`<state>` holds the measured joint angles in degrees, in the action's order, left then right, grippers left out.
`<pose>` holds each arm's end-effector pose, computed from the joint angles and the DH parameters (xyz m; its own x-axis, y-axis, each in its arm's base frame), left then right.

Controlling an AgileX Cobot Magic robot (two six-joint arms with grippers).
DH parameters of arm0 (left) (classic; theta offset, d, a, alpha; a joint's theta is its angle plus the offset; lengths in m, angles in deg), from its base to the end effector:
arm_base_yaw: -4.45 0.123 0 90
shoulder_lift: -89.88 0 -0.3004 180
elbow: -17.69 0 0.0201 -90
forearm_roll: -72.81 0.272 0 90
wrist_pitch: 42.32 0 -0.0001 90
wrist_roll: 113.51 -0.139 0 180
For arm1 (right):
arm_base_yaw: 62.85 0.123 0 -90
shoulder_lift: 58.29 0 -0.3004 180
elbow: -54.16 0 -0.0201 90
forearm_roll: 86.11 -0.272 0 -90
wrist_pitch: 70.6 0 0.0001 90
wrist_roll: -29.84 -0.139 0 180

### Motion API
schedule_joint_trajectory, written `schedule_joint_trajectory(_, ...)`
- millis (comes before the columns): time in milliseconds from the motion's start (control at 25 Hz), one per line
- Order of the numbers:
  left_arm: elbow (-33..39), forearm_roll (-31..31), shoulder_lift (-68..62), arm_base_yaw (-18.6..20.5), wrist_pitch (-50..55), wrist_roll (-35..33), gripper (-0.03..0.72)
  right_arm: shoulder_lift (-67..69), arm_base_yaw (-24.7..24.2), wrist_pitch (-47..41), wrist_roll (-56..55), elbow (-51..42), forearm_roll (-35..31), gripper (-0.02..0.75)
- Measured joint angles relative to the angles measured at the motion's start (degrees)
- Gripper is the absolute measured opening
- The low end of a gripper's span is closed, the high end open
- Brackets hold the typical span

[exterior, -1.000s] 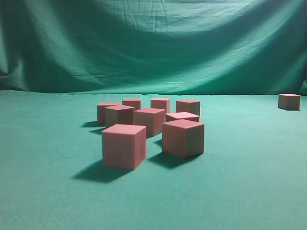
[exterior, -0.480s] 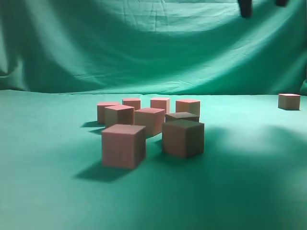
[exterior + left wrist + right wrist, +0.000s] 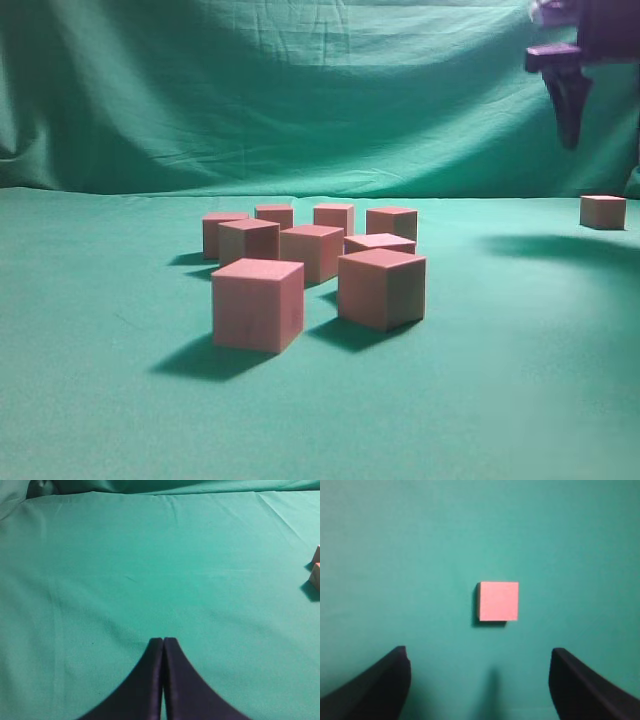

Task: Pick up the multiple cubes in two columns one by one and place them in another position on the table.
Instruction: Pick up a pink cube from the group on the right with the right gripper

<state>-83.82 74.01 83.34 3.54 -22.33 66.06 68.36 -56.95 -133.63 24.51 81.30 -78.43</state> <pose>0.1050 -0.0007 0.1647 -0.2587 0.0313 -0.9654 0.0160 0.9995 0.0281 0.4918 0.0342 0.2074 -0.9494 -0.0662 -0.3070 -0.0358 0.9940 -0.1037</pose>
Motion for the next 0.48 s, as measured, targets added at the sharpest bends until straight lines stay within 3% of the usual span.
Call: schedule_joint_trajectory(480,0.0,0.0,0.0,0.0,0.0,0.0,0.0,8.24,-3.17,11.41,1.59,0.0,-2.7,0.571)
